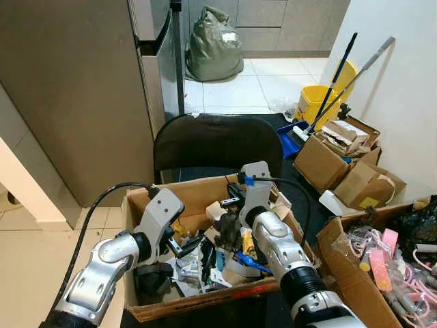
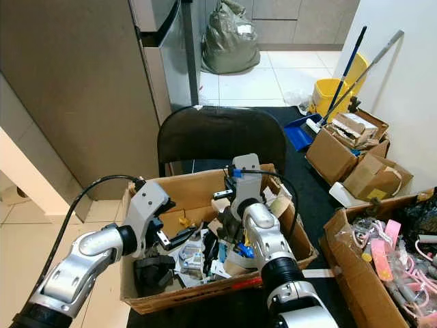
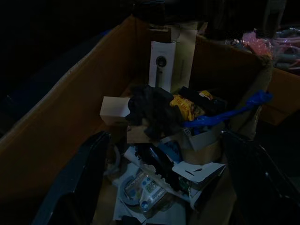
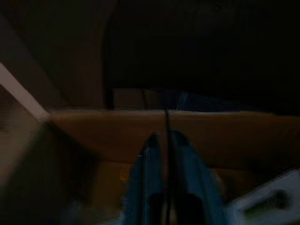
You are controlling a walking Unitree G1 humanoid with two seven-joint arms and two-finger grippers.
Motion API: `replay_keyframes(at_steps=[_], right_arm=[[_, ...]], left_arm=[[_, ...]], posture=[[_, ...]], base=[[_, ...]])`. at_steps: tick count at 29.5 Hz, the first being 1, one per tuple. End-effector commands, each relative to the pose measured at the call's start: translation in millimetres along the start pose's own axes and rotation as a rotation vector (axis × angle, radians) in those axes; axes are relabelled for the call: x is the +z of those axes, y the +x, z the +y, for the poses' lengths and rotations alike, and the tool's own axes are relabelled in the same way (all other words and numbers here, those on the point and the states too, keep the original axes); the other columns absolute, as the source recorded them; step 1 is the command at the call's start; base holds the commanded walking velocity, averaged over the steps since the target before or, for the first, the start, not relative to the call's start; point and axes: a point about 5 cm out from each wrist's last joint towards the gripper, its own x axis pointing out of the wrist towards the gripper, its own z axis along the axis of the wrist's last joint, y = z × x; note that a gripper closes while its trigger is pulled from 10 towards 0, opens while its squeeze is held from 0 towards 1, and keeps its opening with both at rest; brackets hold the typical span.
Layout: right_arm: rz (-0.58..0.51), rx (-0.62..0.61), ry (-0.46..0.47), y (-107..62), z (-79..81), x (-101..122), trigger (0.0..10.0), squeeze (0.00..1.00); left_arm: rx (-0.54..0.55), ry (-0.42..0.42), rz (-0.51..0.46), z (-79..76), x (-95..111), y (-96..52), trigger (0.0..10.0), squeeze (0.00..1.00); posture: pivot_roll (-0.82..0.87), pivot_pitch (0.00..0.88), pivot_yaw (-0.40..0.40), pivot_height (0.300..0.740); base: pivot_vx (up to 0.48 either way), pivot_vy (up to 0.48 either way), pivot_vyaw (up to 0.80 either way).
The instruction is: Picking trash to rubbish bin
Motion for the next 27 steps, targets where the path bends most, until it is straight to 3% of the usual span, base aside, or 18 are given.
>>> replay_keyframes(at_steps=[1, 9, 13, 14, 19, 22, 23, 27], right_arm=[[-0.037, 0.021, 0.128, -1.2, -0.4, 4, 10.0, 1.0], [-0.102, 0.038, 0.275, -0.5, -1.8, 20, 10.0, 1.0], [-0.102, 0.019, 0.217, -0.4, -4.5, 23, 10.0, 1.0], [-0.101, 0.015, 0.213, -0.5, -5.1, 23, 10.0, 0.0], [-0.071, -0.191, 0.106, -8.6, -33.3, 16, 10.0, 0.0], [-0.08, -0.36, 0.034, -21.4, -58.6, 14, 10.0, 0.0], [-0.107, -0.449, 0.002, -31.1, -73.3, 15, 10.0, 0.0], [-0.121, -0.538, 0.015, -46.5, -91.3, 11, 10.0, 0.0]], left_arm=[[-0.021, -0.006, 0.029, -1.1, -4, -4.2, 10.0, 0.0], [-0.035, -0.012, 0.04, -3.2, -5, -4.3, 10.0, 0.0], [-0.03, -0.008, 0.042, -3.1, -4, -4.4, 10.0, 0.0], [-0.029, -0.007, 0.042, -3.0, -4, -4.4, 10.0, 0.0], [0.113, 0.014, 0.022, 11.7, 0, -2.7, 10.0, 0.0], [0.319, 0.033, -0.01, 31.3, 4, -3.2, 10.0, 0.0], [0.467, 0.025, -0.046, 45.0, 9, -6.3, 10.0, 0.0], [0.624, 0.005, -0.069, 57.9, 12, -12.5, 10.0, 0.0]], posture=[[0.06, 0.12, 0.02, 0.74], [0.06, 0.12, 0.021, 0.74], [0.06, 0.122, 0.022, 0.74], [0.06, 0.122, 0.022, 0.74], [0.06, 0.115, 0.017, 0.74], [0.05, 0.112, 0.018, 0.74], [0.05, 0.112, 0.018, 0.74], [0.04, 0.102, 0.021, 0.74]], base=[[0.0, 0.0, 0.0], [0.0, 0.0, 0.0], [0.0, 0.0, 0.0], [0.0, 0.0, 0.0], [0.0, 0.0, 0.0], [0.0, 0.0, 0.0], [0.0, 0.0, 0.0], [0.0, 0.0, 0.0]])
